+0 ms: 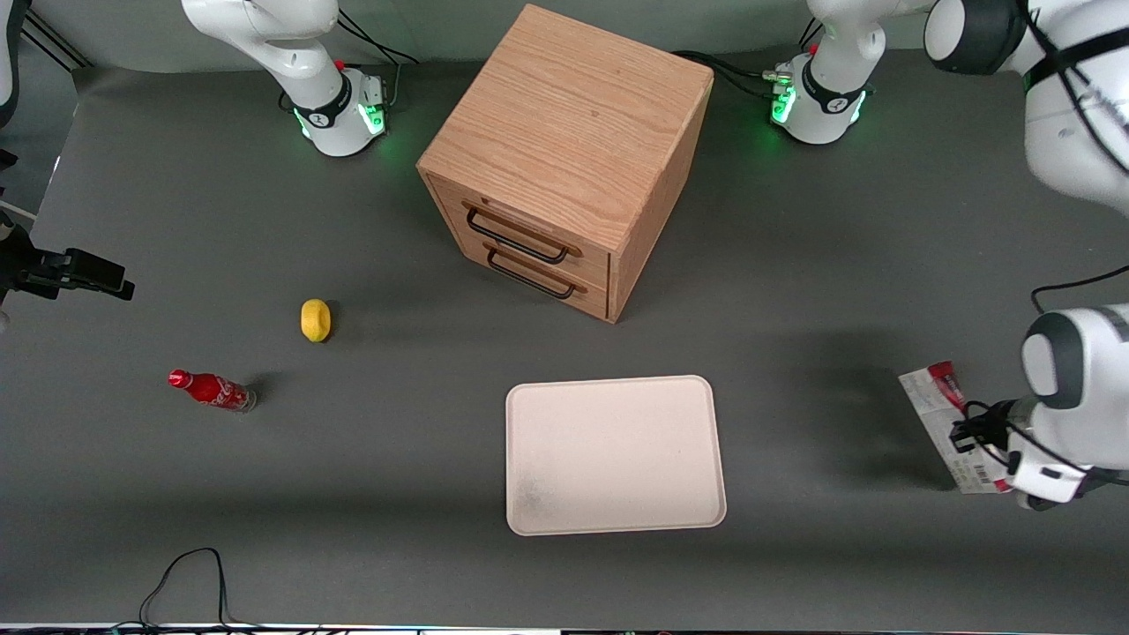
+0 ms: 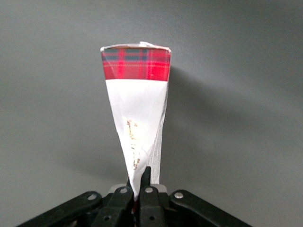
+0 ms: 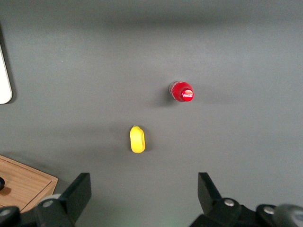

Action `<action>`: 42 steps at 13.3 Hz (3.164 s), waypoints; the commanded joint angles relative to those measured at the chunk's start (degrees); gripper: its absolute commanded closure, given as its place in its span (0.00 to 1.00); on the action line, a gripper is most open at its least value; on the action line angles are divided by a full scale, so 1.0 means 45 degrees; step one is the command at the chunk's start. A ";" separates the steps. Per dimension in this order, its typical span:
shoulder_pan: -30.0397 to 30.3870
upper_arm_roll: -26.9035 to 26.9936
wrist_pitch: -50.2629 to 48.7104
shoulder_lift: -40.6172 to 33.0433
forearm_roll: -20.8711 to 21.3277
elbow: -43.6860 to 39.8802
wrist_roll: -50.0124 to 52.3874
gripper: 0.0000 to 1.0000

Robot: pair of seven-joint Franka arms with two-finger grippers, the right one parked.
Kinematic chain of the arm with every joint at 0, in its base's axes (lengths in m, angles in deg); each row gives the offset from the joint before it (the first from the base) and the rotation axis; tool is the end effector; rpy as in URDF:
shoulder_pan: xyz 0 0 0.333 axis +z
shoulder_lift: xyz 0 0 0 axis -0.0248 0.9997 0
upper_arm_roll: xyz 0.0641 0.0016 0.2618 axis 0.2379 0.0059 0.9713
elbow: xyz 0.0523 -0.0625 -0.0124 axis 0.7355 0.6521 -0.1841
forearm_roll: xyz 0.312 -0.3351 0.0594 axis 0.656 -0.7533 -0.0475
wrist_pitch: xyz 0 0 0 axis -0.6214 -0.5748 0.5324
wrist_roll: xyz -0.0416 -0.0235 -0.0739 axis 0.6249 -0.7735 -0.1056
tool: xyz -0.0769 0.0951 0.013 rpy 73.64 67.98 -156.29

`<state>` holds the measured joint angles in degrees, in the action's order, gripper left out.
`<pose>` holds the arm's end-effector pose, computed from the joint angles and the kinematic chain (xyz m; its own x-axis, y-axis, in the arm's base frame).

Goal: Place red cookie box on tray
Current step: 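Lift the cookie box off the table with the left gripper, then carry the cookie box over the cream tray with the left gripper, then lower the cookie box onto the tray and open the left gripper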

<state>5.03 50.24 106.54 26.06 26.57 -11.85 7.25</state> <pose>0.7500 0.0887 0.2588 0.9093 0.3952 -0.1306 0.3806 -0.9165 -0.1233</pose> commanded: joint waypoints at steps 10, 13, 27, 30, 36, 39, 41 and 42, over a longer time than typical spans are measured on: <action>-0.0456 -0.0486 -0.6178 -0.1135 -0.0169 -0.4264 -0.0850 1.00; -0.1839 -0.0761 -0.5457 -0.0998 -0.0169 -0.4264 0.1195 1.00; -0.5185 -0.2071 0.0072 0.2299 -0.0130 -0.4225 0.3076 1.00; -0.5204 -0.2070 0.0796 0.3023 -0.0091 -0.4107 0.3097 1.00; -0.5243 -0.2071 0.1656 0.3688 -0.0130 -0.3912 0.3194 1.00; -0.5243 -0.2071 0.1949 0.3689 -0.0130 -0.3659 0.3214 1.00; -0.5262 -0.2071 0.1930 0.3670 -0.0110 -0.3580 0.3330 1.00; -0.5243 -0.2071 0.1930 0.3670 -0.0091 -0.3580 0.3505 0.35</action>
<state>-18.11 40.71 114.69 43.44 25.59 -28.77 20.61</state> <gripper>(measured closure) 0.974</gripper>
